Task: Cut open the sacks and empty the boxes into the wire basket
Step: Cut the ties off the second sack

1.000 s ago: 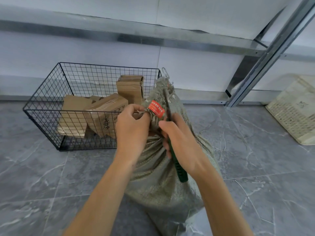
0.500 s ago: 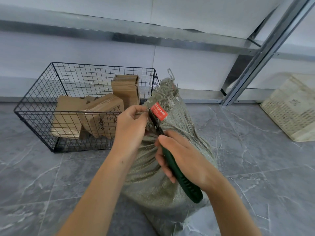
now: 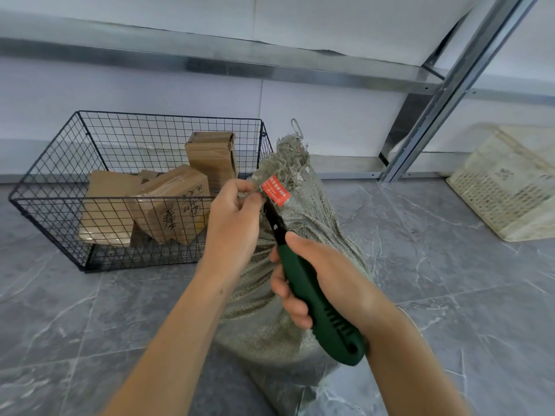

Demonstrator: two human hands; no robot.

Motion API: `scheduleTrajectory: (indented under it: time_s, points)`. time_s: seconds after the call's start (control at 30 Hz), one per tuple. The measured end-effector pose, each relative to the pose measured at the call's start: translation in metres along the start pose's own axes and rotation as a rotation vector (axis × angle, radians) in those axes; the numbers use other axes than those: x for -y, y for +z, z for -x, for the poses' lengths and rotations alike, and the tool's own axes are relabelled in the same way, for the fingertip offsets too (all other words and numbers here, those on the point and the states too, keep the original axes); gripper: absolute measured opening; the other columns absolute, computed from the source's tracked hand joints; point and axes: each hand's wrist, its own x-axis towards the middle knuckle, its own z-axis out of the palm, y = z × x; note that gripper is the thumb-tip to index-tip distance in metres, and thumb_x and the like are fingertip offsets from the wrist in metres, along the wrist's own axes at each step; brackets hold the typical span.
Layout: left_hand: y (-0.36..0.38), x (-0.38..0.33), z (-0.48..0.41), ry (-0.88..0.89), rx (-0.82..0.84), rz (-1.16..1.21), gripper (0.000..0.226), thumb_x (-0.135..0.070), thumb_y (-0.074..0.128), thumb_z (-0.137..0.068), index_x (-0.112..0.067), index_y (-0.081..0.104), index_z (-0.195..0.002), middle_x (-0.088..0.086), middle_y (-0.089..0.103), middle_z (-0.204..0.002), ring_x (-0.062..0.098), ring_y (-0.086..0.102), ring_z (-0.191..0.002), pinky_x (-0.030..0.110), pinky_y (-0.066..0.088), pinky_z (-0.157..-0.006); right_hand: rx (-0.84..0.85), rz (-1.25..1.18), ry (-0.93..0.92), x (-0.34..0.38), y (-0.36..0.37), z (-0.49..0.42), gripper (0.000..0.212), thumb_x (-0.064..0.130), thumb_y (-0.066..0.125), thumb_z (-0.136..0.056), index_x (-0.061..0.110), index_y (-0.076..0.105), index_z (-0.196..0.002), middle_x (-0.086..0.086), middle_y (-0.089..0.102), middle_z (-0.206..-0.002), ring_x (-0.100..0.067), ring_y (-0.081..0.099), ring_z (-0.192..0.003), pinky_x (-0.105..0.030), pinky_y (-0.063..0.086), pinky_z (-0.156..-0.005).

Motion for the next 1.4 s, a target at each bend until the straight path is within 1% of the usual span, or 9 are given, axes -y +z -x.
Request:
scheduleTrajectory:
  time_s: [0.17, 0.3, 0.53, 0.67, 0.77, 0.97, 1.1, 1.27, 1.4]
  points:
    - [0.002, -0.003, 0.007, 0.035, -0.001, -0.069, 0.010, -0.022, 0.046, -0.098, -0.022, 0.055, -0.093, -0.009, 0.042, -0.059, 0.003, 0.037, -0.048, 0.022, 0.034, -0.053, -0.034, -0.050, -0.036, -0.002, 0.005, -0.001, 0.034, 0.039, 0.033, -0.101, 0.008, 0.047, -0.097, -0.006, 0.049, -0.057, -0.014, 0.037, -0.035, -0.024, 0.031, -0.037]
    - [0.006, -0.005, 0.011, 0.071, -0.041, -0.067, 0.013, -0.022, 0.045, -0.098, -0.026, 0.053, -0.089, -0.004, 0.059, -0.083, 0.014, 0.056, -0.073, 0.035, 0.047, -0.068, -0.061, -0.093, -0.073, -0.001, 0.009, -0.001, 0.035, 0.040, 0.032, -0.101, 0.008, 0.048, -0.095, -0.006, 0.049, -0.057, -0.014, 0.038, -0.036, -0.024, 0.032, -0.037]
    - [0.009, -0.006, 0.018, 0.155, -0.095, -0.106, 0.018, -0.020, 0.046, -0.097, -0.032, 0.051, -0.084, -0.008, 0.060, -0.082, 0.013, 0.059, -0.075, 0.041, 0.053, -0.075, -0.145, -0.107, -0.168, -0.001, 0.019, -0.004, 0.037, 0.036, 0.034, -0.101, 0.006, 0.045, -0.082, -0.001, 0.045, -0.046, -0.013, 0.037, -0.033, -0.020, 0.033, -0.035]
    - [0.008, -0.006, 0.022, 0.295, -0.043, -0.218, 0.030, -0.011, 0.043, -0.098, -0.027, 0.056, -0.118, 0.000, 0.066, -0.082, 0.005, 0.058, -0.063, 0.020, 0.047, -0.064, -0.275, 0.066, -0.273, -0.003, 0.019, -0.005, 0.033, 0.033, 0.037, -0.101, 0.007, 0.046, -0.083, 0.001, 0.047, -0.048, -0.014, 0.040, -0.037, -0.025, 0.036, -0.037]
    - [0.009, -0.008, 0.024, 0.333, -0.032, -0.253, 0.039, -0.006, 0.041, -0.098, -0.022, 0.058, -0.129, -0.013, 0.066, -0.104, -0.017, 0.056, -0.077, 0.004, 0.042, -0.071, -0.326, 0.155, -0.331, -0.004, 0.022, -0.005, 0.030, 0.032, 0.038, -0.100, 0.008, 0.047, -0.085, -0.004, 0.046, -0.052, -0.016, 0.041, -0.039, -0.028, 0.037, -0.039]
    - [0.007, -0.010, 0.024, 0.348, -0.083, -0.223, 0.040, -0.003, 0.041, -0.095, -0.022, 0.064, -0.122, -0.027, 0.058, -0.082, 0.005, 0.060, -0.073, 0.024, 0.048, -0.069, -0.429, 0.290, -0.440, -0.009, 0.025, -0.009, 0.022, 0.033, 0.043, -0.098, 0.017, 0.051, -0.085, 0.008, 0.047, -0.058, -0.008, 0.043, -0.047, -0.024, 0.035, -0.046]
    - [0.007, -0.008, 0.026, 0.326, -0.120, -0.211, 0.041, 0.000, 0.042, -0.094, -0.019, 0.064, -0.121, -0.023, 0.058, -0.074, -0.003, 0.054, -0.059, 0.011, 0.037, -0.055, -0.447, 0.289, -0.466, -0.013, 0.027, -0.012, 0.018, 0.033, 0.045, -0.097, 0.020, 0.054, -0.091, 0.009, 0.051, -0.061, -0.004, 0.046, -0.050, -0.021, 0.035, -0.048]
    - [0.006, -0.006, 0.026, 0.306, -0.131, -0.194, 0.043, 0.003, 0.042, -0.092, -0.019, 0.066, -0.119, -0.020, 0.045, -0.053, -0.007, 0.046, -0.048, 0.009, 0.032, -0.052, -0.448, 0.271, -0.481, -0.014, 0.031, -0.013, 0.016, 0.032, 0.044, -0.098, 0.022, 0.052, -0.088, 0.009, 0.049, -0.061, -0.004, 0.046, -0.049, -0.020, 0.036, -0.047]
    - [0.005, -0.007, 0.027, 0.323, -0.148, -0.213, 0.042, 0.004, 0.042, -0.091, -0.018, 0.068, -0.116, -0.020, 0.058, -0.070, -0.007, 0.051, -0.054, 0.007, 0.035, -0.055, -0.452, 0.276, -0.493, -0.016, 0.031, -0.016, 0.017, 0.031, 0.044, -0.098, 0.019, 0.053, -0.091, 0.009, 0.049, -0.062, -0.005, 0.045, -0.050, -0.024, 0.036, -0.049]
